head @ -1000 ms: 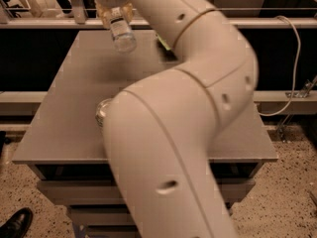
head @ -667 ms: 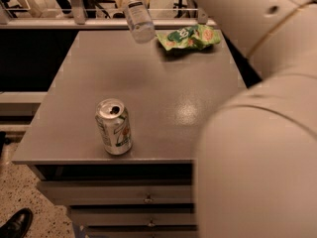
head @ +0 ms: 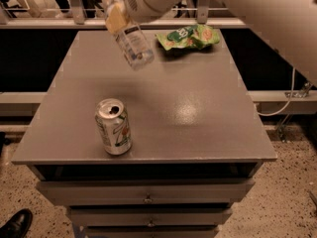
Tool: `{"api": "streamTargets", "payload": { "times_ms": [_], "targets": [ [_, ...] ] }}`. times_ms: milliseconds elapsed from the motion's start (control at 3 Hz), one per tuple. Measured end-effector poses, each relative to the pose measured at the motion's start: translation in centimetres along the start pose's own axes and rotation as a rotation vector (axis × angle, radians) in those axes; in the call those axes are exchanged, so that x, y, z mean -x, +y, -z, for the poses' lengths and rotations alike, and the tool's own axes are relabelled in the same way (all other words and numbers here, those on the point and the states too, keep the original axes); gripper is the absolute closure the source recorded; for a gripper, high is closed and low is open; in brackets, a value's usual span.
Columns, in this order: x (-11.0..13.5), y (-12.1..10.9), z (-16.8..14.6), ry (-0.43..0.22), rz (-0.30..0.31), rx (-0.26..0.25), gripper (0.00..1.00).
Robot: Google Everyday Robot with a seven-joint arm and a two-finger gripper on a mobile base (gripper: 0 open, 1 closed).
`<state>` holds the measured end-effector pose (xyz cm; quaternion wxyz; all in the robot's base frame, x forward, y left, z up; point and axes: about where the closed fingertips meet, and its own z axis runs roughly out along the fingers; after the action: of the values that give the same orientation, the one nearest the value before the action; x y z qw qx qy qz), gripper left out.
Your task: Place blue plastic bottle upright
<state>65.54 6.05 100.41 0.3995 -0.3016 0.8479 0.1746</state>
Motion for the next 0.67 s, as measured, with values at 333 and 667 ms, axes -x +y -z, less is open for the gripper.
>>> {"api": "streamTargets", "payload": {
  "times_ms": [333,667],
  "targets": [
    [-4.0,2.6,-2.1,-0.075,0.024,0.127,1.00],
    [-2.6,2.3,-0.2,-0.185,0.061,0.119,1.00]
  ]
}}
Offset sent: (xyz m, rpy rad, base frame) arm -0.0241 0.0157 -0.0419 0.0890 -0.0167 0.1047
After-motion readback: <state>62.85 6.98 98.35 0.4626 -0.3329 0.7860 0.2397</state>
